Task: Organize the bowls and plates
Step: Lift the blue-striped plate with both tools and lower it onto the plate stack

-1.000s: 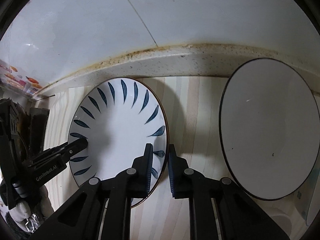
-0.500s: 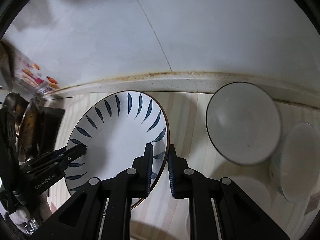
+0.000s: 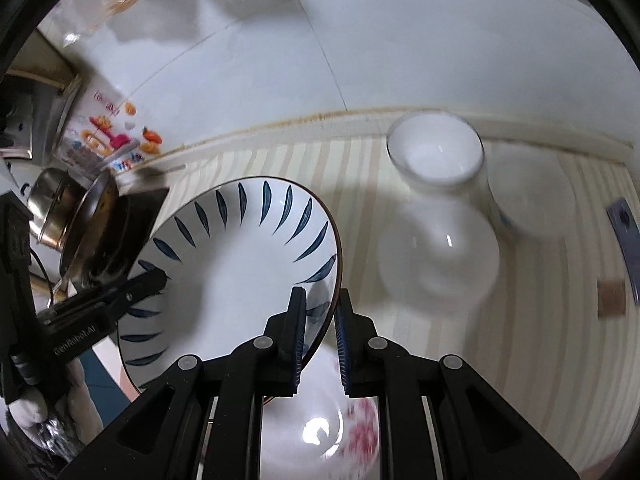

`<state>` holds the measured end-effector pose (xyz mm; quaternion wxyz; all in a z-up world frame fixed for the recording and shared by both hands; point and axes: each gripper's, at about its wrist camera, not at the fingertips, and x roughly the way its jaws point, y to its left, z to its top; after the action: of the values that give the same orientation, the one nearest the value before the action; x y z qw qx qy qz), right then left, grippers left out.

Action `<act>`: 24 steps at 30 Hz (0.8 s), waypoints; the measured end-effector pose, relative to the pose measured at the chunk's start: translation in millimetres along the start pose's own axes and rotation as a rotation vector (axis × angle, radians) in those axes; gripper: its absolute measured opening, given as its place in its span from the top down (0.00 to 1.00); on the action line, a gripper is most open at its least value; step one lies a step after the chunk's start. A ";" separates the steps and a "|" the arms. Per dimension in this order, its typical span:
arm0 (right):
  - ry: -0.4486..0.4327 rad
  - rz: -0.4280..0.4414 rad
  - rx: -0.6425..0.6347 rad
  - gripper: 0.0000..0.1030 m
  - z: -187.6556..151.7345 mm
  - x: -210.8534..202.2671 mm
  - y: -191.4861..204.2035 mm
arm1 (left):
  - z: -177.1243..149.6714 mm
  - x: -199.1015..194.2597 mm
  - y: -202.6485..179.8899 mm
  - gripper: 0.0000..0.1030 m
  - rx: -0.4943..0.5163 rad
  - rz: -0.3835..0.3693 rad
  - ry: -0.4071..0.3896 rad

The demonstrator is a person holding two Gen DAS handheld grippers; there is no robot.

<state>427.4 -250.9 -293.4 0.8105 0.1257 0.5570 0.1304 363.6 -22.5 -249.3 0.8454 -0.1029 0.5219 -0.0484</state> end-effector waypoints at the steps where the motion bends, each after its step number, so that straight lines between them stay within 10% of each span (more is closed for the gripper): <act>1: 0.006 0.000 0.002 0.85 -10.4 -3.0 -2.7 | -6.6 1.3 0.0 0.77 0.004 0.001 0.002; 11: 0.081 -0.003 0.043 0.85 -103.5 4.6 -15.2 | -76.0 17.8 2.1 0.77 0.033 0.006 0.085; 24: 0.097 -0.021 0.068 0.85 -133.5 38.4 -29.3 | -106.2 58.5 -0.2 0.77 0.079 0.045 0.152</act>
<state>317.9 -257.0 -383.5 0.7792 0.1407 0.6010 0.1088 295.2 -46.9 -346.3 0.8078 -0.0538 0.5842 -0.0574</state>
